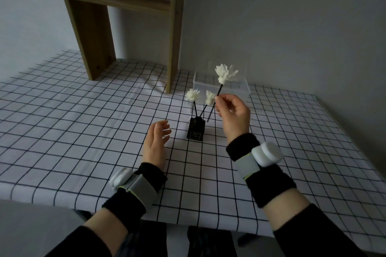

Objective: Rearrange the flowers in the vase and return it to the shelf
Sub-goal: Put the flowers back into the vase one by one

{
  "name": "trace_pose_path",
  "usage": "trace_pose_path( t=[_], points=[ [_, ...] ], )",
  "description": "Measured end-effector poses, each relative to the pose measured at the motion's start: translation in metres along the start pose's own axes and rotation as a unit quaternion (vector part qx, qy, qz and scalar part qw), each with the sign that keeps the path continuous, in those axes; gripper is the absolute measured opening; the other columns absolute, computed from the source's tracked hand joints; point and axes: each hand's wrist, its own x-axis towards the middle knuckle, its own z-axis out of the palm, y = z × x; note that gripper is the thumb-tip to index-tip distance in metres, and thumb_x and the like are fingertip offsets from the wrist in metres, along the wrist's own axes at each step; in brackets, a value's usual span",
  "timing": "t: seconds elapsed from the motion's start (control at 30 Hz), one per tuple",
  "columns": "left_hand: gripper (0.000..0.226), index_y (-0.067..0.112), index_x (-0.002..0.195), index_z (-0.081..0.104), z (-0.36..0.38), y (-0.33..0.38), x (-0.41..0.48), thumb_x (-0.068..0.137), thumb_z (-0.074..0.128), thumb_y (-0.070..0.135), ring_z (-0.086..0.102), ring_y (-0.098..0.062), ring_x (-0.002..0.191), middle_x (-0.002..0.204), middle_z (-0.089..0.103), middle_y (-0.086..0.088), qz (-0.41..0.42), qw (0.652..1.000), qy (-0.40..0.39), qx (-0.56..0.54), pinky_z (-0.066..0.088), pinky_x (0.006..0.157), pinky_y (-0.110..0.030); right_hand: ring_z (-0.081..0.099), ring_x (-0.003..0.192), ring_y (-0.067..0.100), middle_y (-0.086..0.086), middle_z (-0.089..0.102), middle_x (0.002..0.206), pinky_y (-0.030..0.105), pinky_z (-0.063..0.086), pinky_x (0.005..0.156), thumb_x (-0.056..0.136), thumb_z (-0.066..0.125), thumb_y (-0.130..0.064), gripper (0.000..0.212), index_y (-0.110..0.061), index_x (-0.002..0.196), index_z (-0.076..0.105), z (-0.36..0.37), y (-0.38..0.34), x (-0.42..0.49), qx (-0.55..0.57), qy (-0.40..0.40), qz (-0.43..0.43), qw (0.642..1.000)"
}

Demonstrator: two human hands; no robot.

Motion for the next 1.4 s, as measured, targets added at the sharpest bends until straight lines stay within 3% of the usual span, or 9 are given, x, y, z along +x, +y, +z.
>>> trace_pose_path(
  t=[0.33,0.47,0.63,0.77,0.93,1.03,1.17,1.27,1.4],
  points=[
    [0.035,0.006,0.111,0.054,0.0,0.003,0.001,0.098,0.028,0.026,0.056,-0.021,0.098,0.107,0.057,-0.01,-0.013,1.0,0.006,-0.007,0.048,0.085,-0.03,0.059,0.072,0.016,-0.008,0.063,0.073,0.026,0.051,0.068,0.084,0.062,-0.014,0.023,-0.035,0.074,0.06,0.014,0.015,0.004,-0.048,-0.032,-0.028,0.998],
    [0.034,0.009,0.11,0.054,-0.001,0.002,0.002,0.098,0.027,0.027,0.056,-0.02,0.098,0.107,0.057,-0.009,-0.013,1.0,0.003,-0.004,0.049,0.084,-0.03,0.059,0.074,0.017,-0.011,0.063,0.074,0.03,0.051,0.07,0.084,0.062,-0.016,0.017,-0.031,0.076,0.061,0.015,0.026,0.003,-0.076,-0.055,-0.021,0.995],
    [0.032,0.013,0.107,0.055,-0.001,0.0,0.004,0.098,0.028,0.028,0.057,-0.017,0.095,0.102,0.058,-0.004,-0.015,1.0,-0.003,-0.004,0.049,0.081,-0.029,0.057,0.073,0.006,-0.012,0.062,0.079,0.006,0.043,0.063,0.082,0.065,-0.019,0.007,-0.025,0.079,0.063,0.014,0.045,-0.009,-0.103,-0.057,-0.005,0.993],
    [0.031,0.015,0.105,0.056,-0.001,-0.003,0.005,0.098,0.029,0.028,0.057,-0.016,0.093,0.1,0.058,-0.002,-0.017,1.0,-0.002,-0.005,0.048,0.079,-0.029,0.056,0.073,0.015,0.003,0.063,0.085,0.017,0.044,0.065,0.08,0.067,-0.017,0.001,-0.017,0.081,0.066,0.012,0.055,-0.014,-0.142,-0.073,-0.003,0.987],
    [0.025,0.017,0.101,0.058,-0.001,-0.003,0.008,0.097,0.034,0.026,0.059,-0.017,0.09,0.099,0.06,-0.004,-0.033,0.999,-0.007,-0.001,0.049,0.078,-0.028,0.053,0.066,-0.001,-0.003,0.059,0.084,0.009,0.044,0.062,0.077,0.069,-0.011,0.012,-0.02,0.086,0.066,0.009,0.059,-0.017,-0.146,-0.078,-0.011,0.986],
    [0.024,0.011,0.104,0.058,0.0,-0.004,0.008,0.096,0.038,0.023,0.059,-0.017,0.089,0.096,0.061,-0.005,-0.038,0.999,-0.017,0.005,0.05,0.08,-0.028,0.053,0.071,0.002,-0.004,0.057,0.087,0.007,0.044,0.062,0.075,0.07,-0.008,0.024,-0.023,0.092,0.062,0.005,0.064,-0.022,-0.134,-0.072,-0.003,0.988],
    [0.019,0.015,0.097,0.06,0.001,-0.006,0.009,0.094,0.041,0.014,0.06,-0.015,0.084,0.088,0.063,-0.003,-0.04,0.998,-0.032,0.022,0.05,0.076,-0.021,0.054,0.089,0.006,-0.001,0.056,0.106,0.007,0.045,0.073,0.075,0.072,-0.01,0.042,-0.018,0.112,0.056,0.003,0.072,-0.028,-0.137,-0.09,0.031,0.986],
    [0.018,0.018,0.093,0.062,0.001,-0.009,0.009,0.091,0.046,0.01,0.061,-0.011,0.082,0.086,0.065,-0.001,-0.049,0.997,-0.049,0.042,0.05,0.069,-0.011,0.052,0.111,0.015,0.001,0.055,0.123,0.027,0.044,0.095,0.075,0.073,-0.015,0.054,-0.016,0.124,0.051,0.004,0.078,-0.032,-0.146,-0.112,0.079,0.98],
    [0.021,0.012,0.106,0.062,0.01,-0.012,0.021,0.087,0.054,0.01,0.06,-0.023,0.099,0.105,0.066,-0.012,-0.124,0.978,-0.078,0.15,0.048,0.094,-0.034,0.052,0.117,0.017,0.004,0.056,0.13,0.032,0.041,0.102,0.075,0.073,-0.018,0.062,-0.014,0.13,0.047,0.006,0.081,-0.031,-0.161,-0.135,0.097,0.973]
  ],
)
